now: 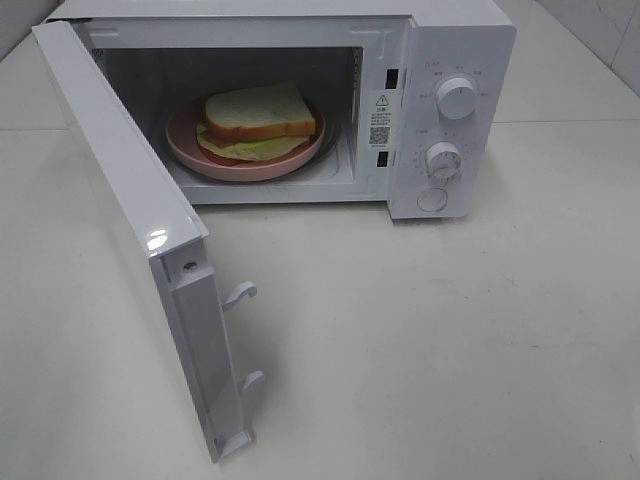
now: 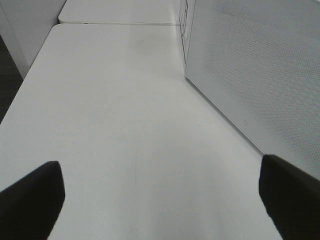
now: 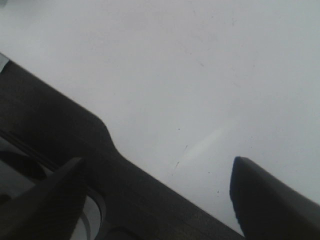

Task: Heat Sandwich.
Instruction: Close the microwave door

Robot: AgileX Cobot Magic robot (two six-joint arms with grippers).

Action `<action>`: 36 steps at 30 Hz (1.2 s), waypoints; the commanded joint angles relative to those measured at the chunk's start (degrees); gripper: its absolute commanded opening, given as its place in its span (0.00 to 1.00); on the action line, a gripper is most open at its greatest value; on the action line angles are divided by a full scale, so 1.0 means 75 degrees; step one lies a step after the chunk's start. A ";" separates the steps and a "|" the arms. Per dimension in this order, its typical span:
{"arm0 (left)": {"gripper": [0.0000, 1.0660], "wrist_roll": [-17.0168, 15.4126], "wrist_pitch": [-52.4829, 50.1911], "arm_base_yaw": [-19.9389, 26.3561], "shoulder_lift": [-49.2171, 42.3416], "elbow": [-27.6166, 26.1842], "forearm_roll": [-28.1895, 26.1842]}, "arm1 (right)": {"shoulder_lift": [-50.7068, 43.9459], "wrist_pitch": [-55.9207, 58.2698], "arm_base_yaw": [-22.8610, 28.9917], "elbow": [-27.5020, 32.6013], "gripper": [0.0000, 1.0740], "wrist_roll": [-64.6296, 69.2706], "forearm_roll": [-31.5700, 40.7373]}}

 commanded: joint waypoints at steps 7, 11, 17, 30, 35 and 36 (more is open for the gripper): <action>0.95 -0.0031 -0.0061 0.0023 -0.0168 0.0015 -0.0015 | -0.1459 0.0099 -0.1367 0.0000 0.71 0.0092 -0.0145; 0.95 -0.0031 -0.0061 0.0023 -0.0168 0.0015 -0.0015 | -0.2002 0.0115 -0.1826 0.0000 0.71 0.0122 -0.0138; 0.95 -0.0031 -0.0061 0.0023 -0.0168 0.0015 -0.0015 | -0.2689 0.0092 -0.2590 0.0000 0.71 0.0122 -0.0122; 0.95 -0.0031 -0.0061 0.0023 -0.0168 0.0015 -0.0015 | -0.3759 -0.0672 -0.3522 0.0497 0.71 0.0489 -0.0076; 0.95 -0.0031 -0.0061 0.0023 -0.0168 0.0015 -0.0015 | -0.3751 -0.0672 -0.3606 0.0497 0.71 0.0451 -0.0023; 0.95 -0.0031 -0.0061 0.0023 -0.0168 0.0015 -0.0015 | -0.3751 -0.0672 -0.3606 0.0497 0.71 0.0443 -0.0023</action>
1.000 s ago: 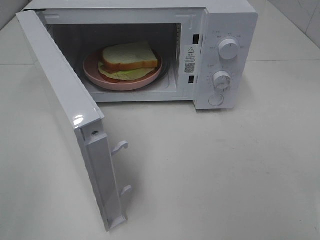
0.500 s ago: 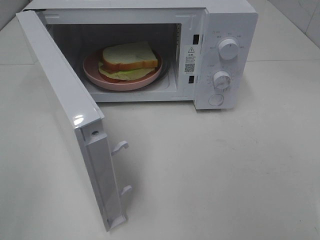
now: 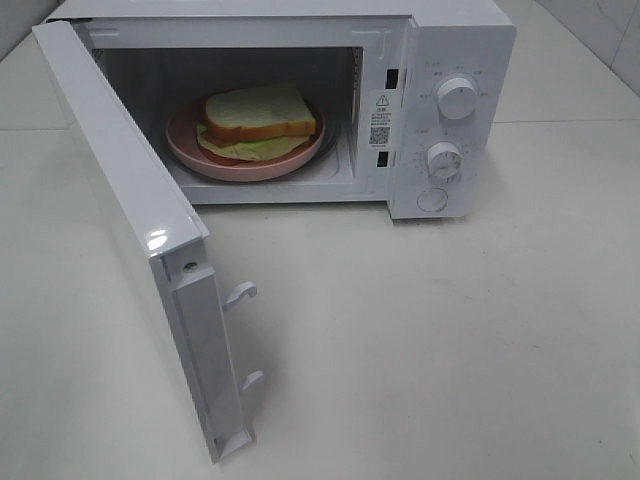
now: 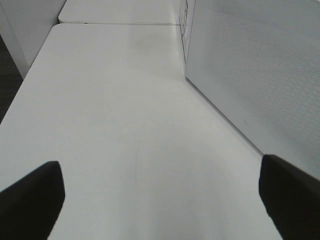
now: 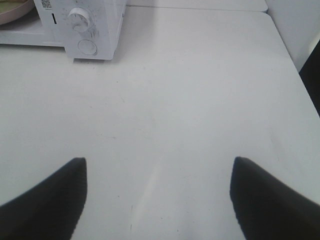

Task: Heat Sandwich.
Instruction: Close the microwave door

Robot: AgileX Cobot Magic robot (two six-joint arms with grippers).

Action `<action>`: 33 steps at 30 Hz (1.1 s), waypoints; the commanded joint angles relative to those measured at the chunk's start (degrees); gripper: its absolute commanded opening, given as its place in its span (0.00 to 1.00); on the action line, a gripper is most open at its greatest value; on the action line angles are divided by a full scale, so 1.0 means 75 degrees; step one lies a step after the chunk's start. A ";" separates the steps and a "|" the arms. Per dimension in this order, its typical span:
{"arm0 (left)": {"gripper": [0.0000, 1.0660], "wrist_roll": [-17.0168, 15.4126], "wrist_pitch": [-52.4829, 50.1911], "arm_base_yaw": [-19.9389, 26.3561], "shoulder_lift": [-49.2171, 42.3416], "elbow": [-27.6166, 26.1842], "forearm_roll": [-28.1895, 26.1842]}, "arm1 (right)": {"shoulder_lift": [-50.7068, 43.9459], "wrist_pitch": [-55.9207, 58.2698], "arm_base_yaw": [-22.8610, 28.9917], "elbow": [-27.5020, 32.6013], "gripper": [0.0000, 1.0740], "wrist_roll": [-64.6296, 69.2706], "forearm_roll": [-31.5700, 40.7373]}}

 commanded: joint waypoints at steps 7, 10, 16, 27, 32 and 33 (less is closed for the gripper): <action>0.95 -0.0031 -0.0061 0.0023 -0.0168 0.0015 -0.0015 | -0.0199 -0.0092 -0.0053 0.0008 0.71 0.0038 0.0031; 0.95 -0.0031 -0.0061 0.0023 -0.0168 0.0015 -0.0015 | -0.0199 -0.0092 -0.0053 0.0008 0.71 0.0038 0.0031; 0.95 -0.0031 -0.0061 0.0023 -0.0168 0.0015 -0.0015 | -0.0199 -0.0092 -0.0053 0.0008 0.71 0.0038 0.0031; 0.95 -0.0031 -0.0061 0.0023 -0.0168 0.0015 -0.0015 | -0.0199 -0.0092 -0.0053 0.0008 0.71 0.0038 0.0031; 0.95 -0.0031 -0.0061 0.0023 -0.0168 0.0015 -0.0015 | -0.0199 -0.0092 -0.0053 0.0008 0.71 0.0038 0.0038; 0.95 -0.0031 -0.0061 0.0023 -0.0168 0.0015 -0.0015 | -0.0199 -0.0092 -0.0053 0.0008 0.71 0.0038 0.0038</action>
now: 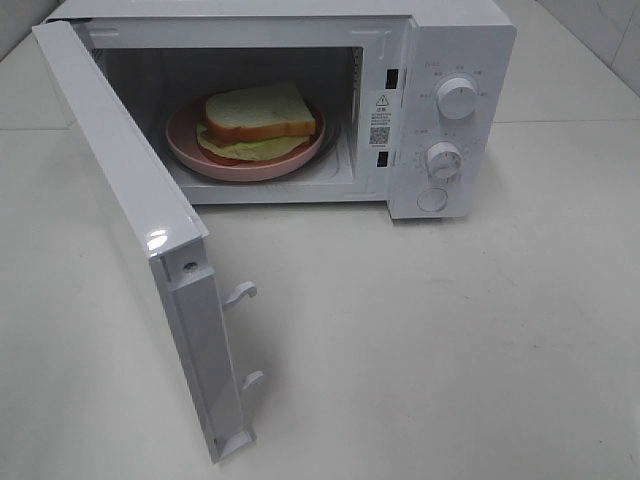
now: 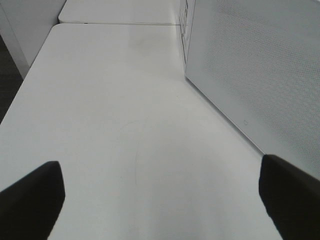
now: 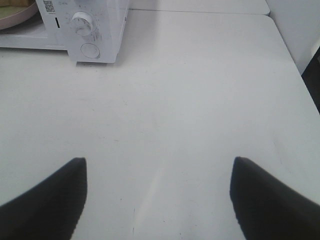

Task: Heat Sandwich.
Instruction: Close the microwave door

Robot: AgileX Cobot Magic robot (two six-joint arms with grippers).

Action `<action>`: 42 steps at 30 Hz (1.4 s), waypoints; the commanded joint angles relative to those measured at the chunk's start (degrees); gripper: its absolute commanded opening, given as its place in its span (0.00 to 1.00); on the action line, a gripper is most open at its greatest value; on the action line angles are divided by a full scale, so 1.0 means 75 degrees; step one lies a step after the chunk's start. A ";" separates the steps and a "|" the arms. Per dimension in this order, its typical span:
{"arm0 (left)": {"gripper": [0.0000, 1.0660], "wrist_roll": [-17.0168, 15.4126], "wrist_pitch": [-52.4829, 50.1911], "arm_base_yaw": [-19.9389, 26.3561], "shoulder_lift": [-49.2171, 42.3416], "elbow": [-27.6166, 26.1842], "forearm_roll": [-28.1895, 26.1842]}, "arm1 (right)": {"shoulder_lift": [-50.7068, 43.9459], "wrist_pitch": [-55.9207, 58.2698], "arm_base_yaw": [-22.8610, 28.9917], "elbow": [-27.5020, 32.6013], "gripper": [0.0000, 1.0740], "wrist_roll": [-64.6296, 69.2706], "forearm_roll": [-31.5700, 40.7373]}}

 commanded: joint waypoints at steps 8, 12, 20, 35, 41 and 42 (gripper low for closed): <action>0.95 -0.0031 -0.0061 0.0023 -0.0168 0.0015 -0.0015 | -0.0199 -0.0038 -0.0046 0.0008 0.71 0.0038 -0.0015; 0.95 -0.0031 -0.0069 0.0023 -0.0168 0.0015 -0.0015 | -0.0199 -0.0038 -0.0046 0.0008 0.71 0.0038 -0.0015; 0.95 -0.0046 -0.0076 0.0023 -0.0168 0.0015 -0.0099 | -0.0199 -0.0038 -0.0046 0.0008 0.71 0.0038 -0.0015; 0.92 -0.0038 -0.0756 0.0023 0.0489 -0.0306 -0.0160 | -0.0199 -0.0038 -0.0046 0.0008 0.71 0.0038 -0.0015; 0.75 -0.0038 -0.1146 0.0023 0.1283 -0.0306 -0.0206 | -0.0199 -0.0038 -0.0046 0.0008 0.71 0.0038 -0.0015; 0.65 -0.0038 -0.1253 0.0023 0.1520 -0.0306 -0.0206 | -0.0199 -0.0038 -0.0046 0.0008 0.71 0.0038 -0.0015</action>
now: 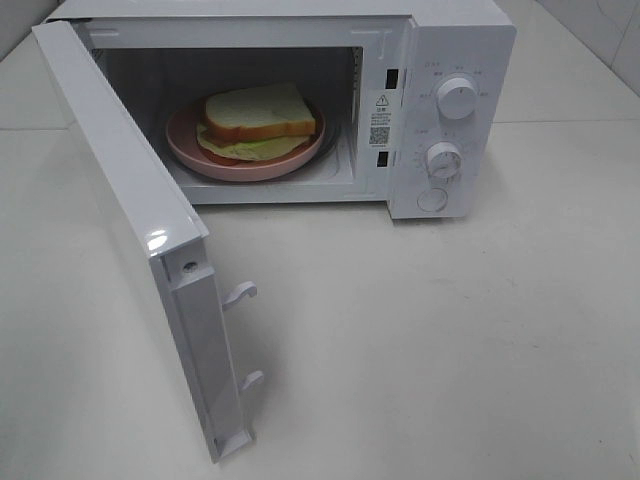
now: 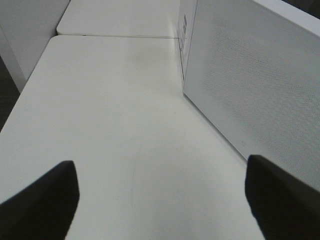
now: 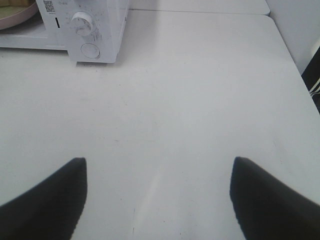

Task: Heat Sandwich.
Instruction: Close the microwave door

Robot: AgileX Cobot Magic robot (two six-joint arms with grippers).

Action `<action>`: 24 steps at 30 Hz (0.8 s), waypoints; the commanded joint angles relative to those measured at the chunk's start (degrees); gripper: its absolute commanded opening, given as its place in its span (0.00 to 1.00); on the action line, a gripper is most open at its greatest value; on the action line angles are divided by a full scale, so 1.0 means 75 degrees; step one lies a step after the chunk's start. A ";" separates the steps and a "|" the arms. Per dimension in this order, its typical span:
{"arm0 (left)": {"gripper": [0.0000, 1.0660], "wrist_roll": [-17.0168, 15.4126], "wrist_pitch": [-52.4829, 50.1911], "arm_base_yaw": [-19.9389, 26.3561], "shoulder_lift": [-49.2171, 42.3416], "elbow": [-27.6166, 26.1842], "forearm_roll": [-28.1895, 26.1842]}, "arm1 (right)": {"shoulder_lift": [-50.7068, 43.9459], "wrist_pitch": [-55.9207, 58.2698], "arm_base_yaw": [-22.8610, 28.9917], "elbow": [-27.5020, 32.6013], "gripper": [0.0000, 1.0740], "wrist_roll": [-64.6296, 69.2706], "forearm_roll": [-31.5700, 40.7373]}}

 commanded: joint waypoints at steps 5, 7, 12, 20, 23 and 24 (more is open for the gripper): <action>0.43 -0.0038 -0.0688 0.0023 0.0886 -0.0031 -0.0076 | -0.0199 -0.0038 -0.0046 0.0008 0.71 0.0038 -0.0015; 0.38 -0.0038 -0.0787 0.0023 0.1031 -0.0031 -0.0076 | -0.0199 -0.0038 -0.0046 0.0008 0.71 0.0038 -0.0015; 0.10 -0.0038 -0.1154 0.0023 0.1742 0.0076 -0.0031 | -0.0199 -0.0038 -0.0046 0.0008 0.71 0.0038 -0.0015; 0.00 -0.0008 -0.3071 0.0023 0.2299 0.1077 -0.0046 | -0.0199 -0.0038 -0.0046 0.0008 0.71 0.0038 -0.0015; 0.00 0.0008 -0.3827 0.0023 0.2338 0.1421 -0.0038 | -0.0199 -0.0038 -0.0046 0.0008 0.71 0.0038 -0.0015; 0.00 0.0046 -0.4118 0.0023 0.2338 0.1558 -0.0038 | -0.0199 -0.0038 -0.0046 0.0008 0.71 0.0038 -0.0015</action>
